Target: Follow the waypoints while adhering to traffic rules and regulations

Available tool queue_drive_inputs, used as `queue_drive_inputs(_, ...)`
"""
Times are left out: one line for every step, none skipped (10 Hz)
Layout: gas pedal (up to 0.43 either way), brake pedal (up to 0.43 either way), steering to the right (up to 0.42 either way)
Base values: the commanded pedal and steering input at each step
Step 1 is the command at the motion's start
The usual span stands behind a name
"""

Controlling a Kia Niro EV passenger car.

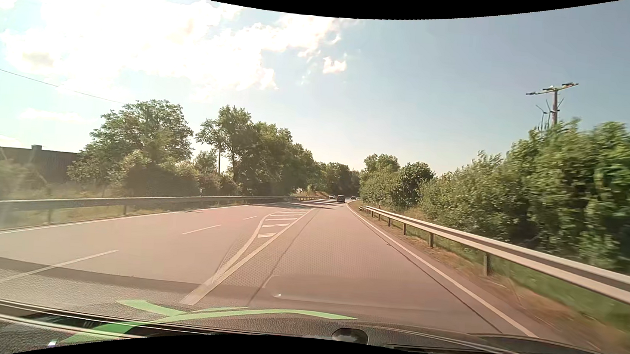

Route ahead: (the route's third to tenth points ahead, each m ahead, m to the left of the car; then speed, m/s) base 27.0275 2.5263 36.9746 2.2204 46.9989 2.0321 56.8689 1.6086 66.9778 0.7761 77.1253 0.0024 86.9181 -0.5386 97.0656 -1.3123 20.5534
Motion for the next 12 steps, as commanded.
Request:
queue_drive_inputs(0.209, 0.0, 0.001)
queue_drive_inputs(0.22, 0.0, 0.0)
queue_drive_inputs(0.22, 0.0, 0.0)
queue_drive_inputs(0.22, 0.0, 0.0)
queue_drive_inputs(0.228, 0.0, 0.0)
queue_drive_inputs(0.24, 0.0, -0.002)
queue_drive_inputs(0.248, 0.0, -0.003)
queue_drive_inputs(0.248, 0.0, -0.003)
queue_drive_inputs(0.248, 0.0, -0.003)
queue_drive_inputs(0.26, 0.0, -0.003)
queue_drive_inputs(0.268, 0.0, -0.003)
queue_drive_inputs(0.28, 0.0, -0.003)
